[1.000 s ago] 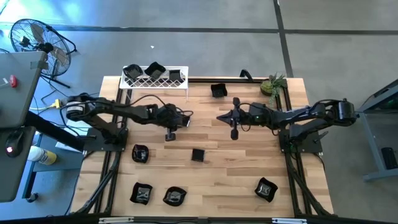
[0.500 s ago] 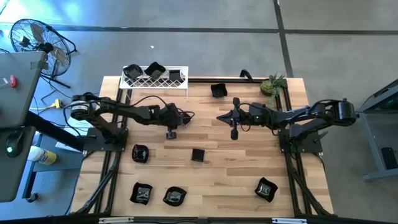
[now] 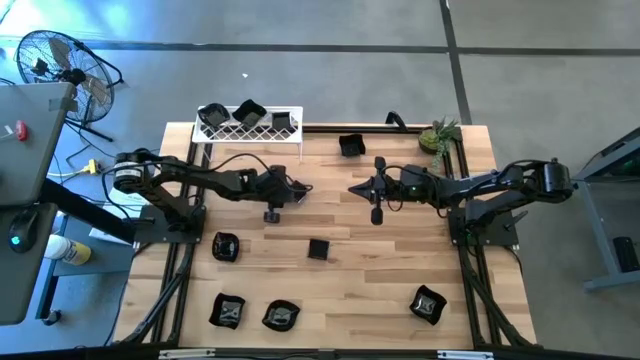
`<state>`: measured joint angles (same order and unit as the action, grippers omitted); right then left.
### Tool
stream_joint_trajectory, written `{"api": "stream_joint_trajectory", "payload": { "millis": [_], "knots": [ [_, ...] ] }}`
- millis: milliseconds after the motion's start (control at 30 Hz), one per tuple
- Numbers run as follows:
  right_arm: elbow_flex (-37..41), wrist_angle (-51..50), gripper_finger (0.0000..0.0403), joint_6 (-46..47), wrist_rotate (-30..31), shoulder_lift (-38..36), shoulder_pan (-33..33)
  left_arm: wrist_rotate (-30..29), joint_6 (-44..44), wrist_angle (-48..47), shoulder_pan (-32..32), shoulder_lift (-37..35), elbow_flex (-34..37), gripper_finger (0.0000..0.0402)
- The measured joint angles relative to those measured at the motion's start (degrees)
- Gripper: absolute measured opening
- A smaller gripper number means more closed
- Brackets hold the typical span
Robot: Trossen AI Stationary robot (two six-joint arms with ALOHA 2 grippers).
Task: Pick & Place Mini shaped plates
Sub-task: Stack the black square plate on top of the black square plate on the shelf
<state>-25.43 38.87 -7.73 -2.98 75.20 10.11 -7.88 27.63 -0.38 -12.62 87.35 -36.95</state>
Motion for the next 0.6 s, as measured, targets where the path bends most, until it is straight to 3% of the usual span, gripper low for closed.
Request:
{"api": "stream_joint_trajectory", "payload": {
  "millis": [400, 600],
  "knots": [
    [0.0, 0.0, 0.0002, 0.0, 0.0, 0.0, 0.0, 1.5, 5.3, 0.2, 0.0, 0.2, 0.0, 0.0067],
    [0.0, 0.0, 0.0007, 0.0, 0.0, 0.0, 0.0, -0.3, 6.6, 2.6, 0.0, 3.8, 0.0, 0.0067]
  ]
}}
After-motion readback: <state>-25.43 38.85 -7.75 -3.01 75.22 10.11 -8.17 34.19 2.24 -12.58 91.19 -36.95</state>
